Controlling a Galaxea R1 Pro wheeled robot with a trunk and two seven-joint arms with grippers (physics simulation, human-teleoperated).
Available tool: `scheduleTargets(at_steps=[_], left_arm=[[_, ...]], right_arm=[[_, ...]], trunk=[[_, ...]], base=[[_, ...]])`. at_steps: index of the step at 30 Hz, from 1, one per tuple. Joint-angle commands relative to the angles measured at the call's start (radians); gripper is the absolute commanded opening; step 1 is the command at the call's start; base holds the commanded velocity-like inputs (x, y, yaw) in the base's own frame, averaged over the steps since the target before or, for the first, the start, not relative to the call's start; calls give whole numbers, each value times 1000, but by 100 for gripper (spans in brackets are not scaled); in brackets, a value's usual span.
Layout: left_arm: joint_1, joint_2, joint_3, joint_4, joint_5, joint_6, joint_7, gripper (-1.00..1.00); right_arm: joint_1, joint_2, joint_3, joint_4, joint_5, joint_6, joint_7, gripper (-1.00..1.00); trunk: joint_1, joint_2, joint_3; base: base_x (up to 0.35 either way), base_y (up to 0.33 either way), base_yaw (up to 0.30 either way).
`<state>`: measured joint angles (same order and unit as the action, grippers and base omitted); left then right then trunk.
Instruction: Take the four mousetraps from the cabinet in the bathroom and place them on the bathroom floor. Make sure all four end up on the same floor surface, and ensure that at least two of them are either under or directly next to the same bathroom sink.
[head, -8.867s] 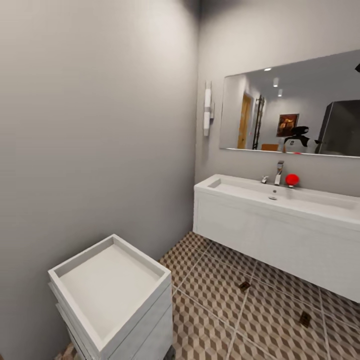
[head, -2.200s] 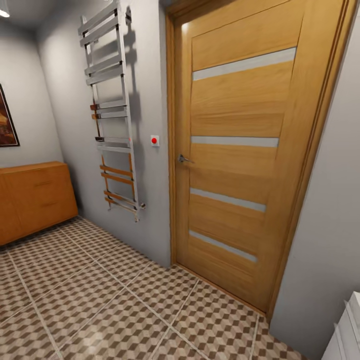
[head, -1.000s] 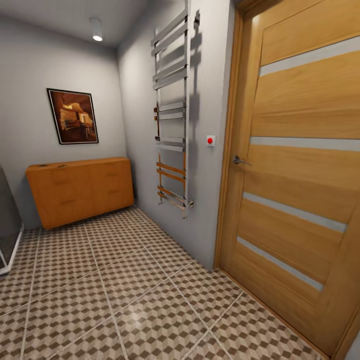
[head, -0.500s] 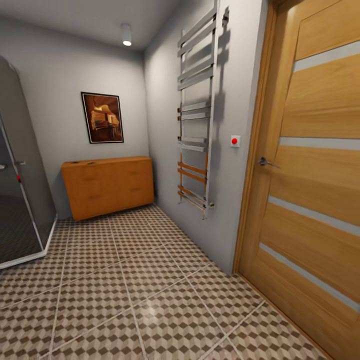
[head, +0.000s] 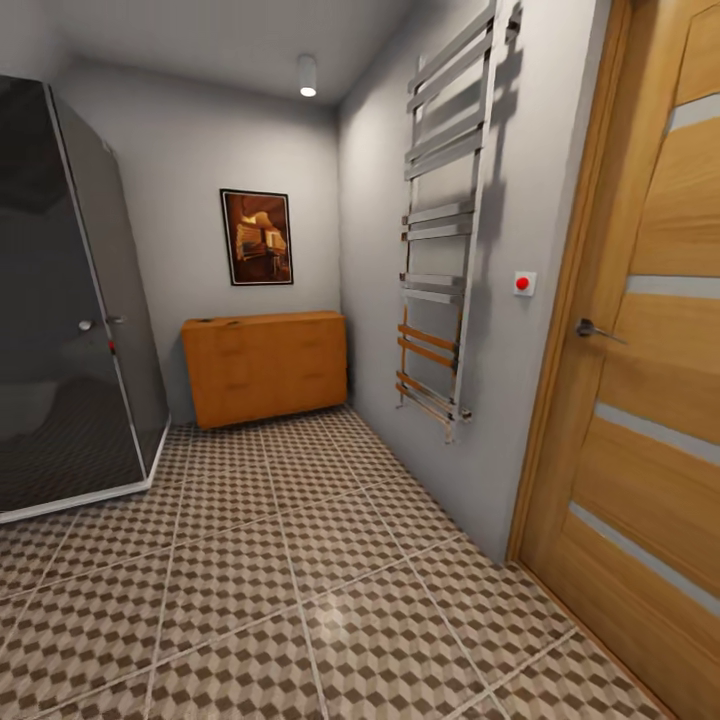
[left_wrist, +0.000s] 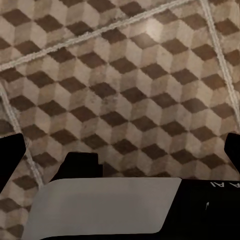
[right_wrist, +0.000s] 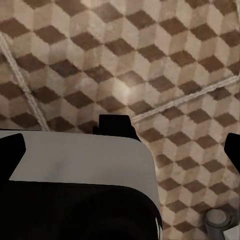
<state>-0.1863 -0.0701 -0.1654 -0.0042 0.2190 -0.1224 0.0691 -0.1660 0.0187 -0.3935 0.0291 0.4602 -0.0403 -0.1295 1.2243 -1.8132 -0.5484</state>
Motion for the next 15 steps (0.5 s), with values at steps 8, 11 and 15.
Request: scheduleTargets(at_steps=[8, 11, 15], left_arm=[[-1, 0, -8, 1, 9, -3, 3, 100], [-1, 0, -8, 1, 9, -3, 3, 100], [-1, 0, -9, 1, 9, -3, 3, 100]], right_arm=[[-1, 0, -8, 3, 10, -4, -5, 100], [-1, 0, -8, 3, 10, -4, -5, 100], [-1, 0, -8, 3, 9, -4, -5, 100]], trunk=[[0, -1, -1], [0, -1, -1], [0, -1, -1]], base=[[0, 0, 280], [0, 0, 280], [0, 0, 280]])
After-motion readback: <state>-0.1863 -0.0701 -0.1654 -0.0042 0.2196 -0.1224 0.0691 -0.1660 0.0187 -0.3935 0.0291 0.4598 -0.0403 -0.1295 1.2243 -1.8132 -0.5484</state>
